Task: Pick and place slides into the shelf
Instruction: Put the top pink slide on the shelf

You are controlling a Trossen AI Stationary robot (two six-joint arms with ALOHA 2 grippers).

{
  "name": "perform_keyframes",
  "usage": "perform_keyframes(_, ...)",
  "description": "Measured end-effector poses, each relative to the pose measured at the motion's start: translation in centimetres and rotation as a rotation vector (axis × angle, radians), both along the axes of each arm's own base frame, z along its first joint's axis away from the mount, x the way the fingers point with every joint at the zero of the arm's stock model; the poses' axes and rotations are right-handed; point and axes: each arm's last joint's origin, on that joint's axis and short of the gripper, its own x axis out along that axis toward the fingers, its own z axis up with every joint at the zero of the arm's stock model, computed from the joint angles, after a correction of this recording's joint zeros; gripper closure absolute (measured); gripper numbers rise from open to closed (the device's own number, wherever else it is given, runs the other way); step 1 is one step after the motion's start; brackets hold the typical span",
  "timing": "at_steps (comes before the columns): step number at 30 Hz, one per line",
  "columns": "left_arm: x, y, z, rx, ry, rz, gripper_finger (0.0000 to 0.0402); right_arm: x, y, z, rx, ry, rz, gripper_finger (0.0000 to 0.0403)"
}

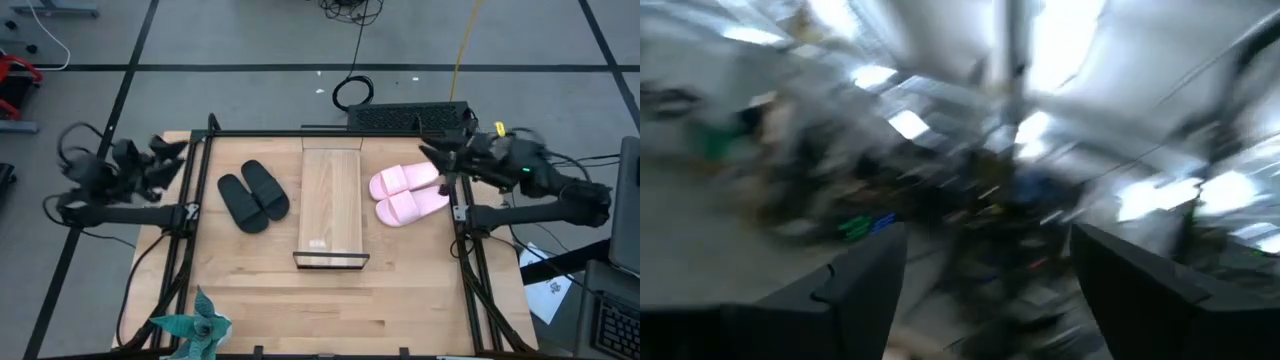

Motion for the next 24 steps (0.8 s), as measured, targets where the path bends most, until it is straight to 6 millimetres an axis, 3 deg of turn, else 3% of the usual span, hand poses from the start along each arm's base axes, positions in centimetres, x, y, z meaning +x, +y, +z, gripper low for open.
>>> perform_keyframes(5, -0.2, 0.7, 3.9, -0.110, 0.320, 0.263, 0.0117, -0.1, -0.5, -0.6, 0.113, 0.434, -0.182, 0.0312)
perform_keyframes(10, 1.1, 1.0, 5.1, -0.238, 0.520, 0.393, 0.0117, -0.1, -1.3, -2.2, 0.165, 0.706, -0.297, 0.0312)
perform_keyframes(18, 4.2, 1.0, 3.9, -0.305, 0.670, 0.429, 0.0117, 0.6, -3.6, -5.4, 0.242, 0.877, -0.430, 0.0312)
perform_keyframes(24, 5.0, 0.9, 3.7, -0.385, 0.647, 0.436, 0.0117, 1.0, -5.8, -6.5, 0.440, 0.814, -0.375, 0.0312)
